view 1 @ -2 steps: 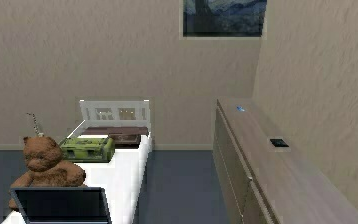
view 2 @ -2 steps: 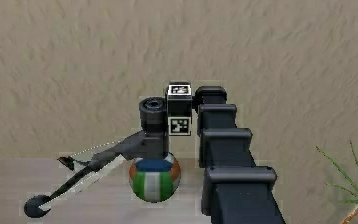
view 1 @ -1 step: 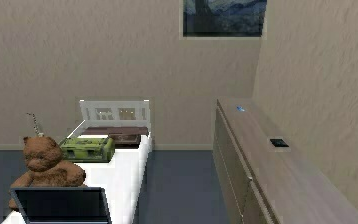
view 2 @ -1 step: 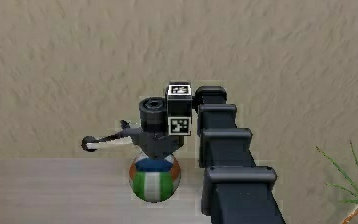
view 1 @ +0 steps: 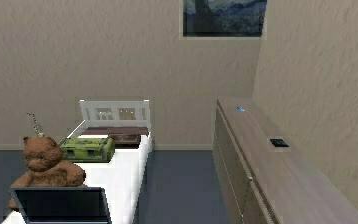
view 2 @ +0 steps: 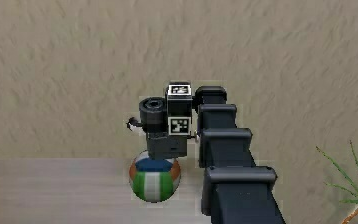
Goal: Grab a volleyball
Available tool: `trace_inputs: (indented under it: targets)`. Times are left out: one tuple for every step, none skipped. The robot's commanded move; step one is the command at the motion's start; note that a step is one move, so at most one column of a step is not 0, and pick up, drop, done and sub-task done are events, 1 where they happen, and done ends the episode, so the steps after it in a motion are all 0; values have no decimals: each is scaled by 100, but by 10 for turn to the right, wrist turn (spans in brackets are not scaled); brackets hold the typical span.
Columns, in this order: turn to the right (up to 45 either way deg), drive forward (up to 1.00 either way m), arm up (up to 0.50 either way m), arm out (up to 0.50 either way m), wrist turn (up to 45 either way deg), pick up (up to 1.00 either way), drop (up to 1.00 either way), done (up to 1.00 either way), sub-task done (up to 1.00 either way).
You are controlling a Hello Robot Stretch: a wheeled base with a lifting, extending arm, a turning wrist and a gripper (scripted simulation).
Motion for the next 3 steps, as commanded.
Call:
trace_inputs:
  targets:
    - [0, 0, -30, 0, 0, 0, 0, 0, 0]
    - [0, 0, 0, 0, 0, 100, 0, 0, 0]
    - [0, 0, 10, 0, 0, 0, 0, 0, 0]
